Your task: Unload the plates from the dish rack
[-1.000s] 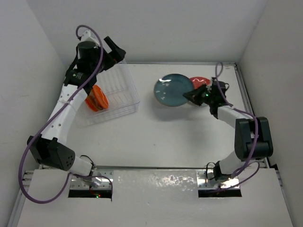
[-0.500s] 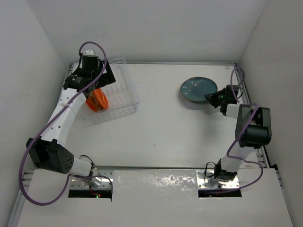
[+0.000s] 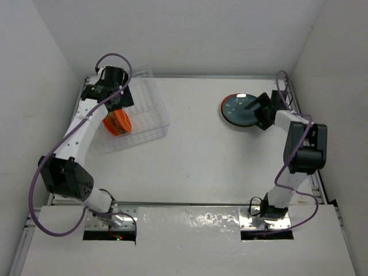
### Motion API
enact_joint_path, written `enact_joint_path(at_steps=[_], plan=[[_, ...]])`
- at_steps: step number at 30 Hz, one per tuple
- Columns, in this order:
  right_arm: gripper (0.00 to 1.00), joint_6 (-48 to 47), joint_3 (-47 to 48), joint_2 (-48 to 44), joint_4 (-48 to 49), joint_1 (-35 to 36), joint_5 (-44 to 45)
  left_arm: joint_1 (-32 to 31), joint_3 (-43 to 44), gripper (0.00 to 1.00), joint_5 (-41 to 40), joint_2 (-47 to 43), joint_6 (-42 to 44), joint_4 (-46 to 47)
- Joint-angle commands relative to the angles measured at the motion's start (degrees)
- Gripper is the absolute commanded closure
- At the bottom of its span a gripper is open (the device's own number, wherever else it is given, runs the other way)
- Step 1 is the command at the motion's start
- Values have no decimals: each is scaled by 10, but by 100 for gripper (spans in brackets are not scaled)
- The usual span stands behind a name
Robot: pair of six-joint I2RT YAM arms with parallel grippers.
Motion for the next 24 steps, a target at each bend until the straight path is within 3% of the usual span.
enact_joint_path(at_steps=[1,5,8,11,14,18,24], plan=[[1,-116,96,-16,-247,31,90,9,19,1,-40,12,7,-17],[1,-186,185,23,-431,80,129,11,39,1,-53,39,1,-32],[1,-207,193,24,-491,107,161,18,51,1,-62,69,-10,-41],[1,-204,148,-17,-493,114,178,29,69,1,-69,98,-22,-48],[1,-217,127,-80,-493,142,248,32,91,2,-66,128,-23,-48],[1,-226,86,-152,-439,161,197,32,137,18,-47,171,-28,-62],[1,-222,40,-171,-424,171,159,29,182,36,-26,220,-51,-72]])
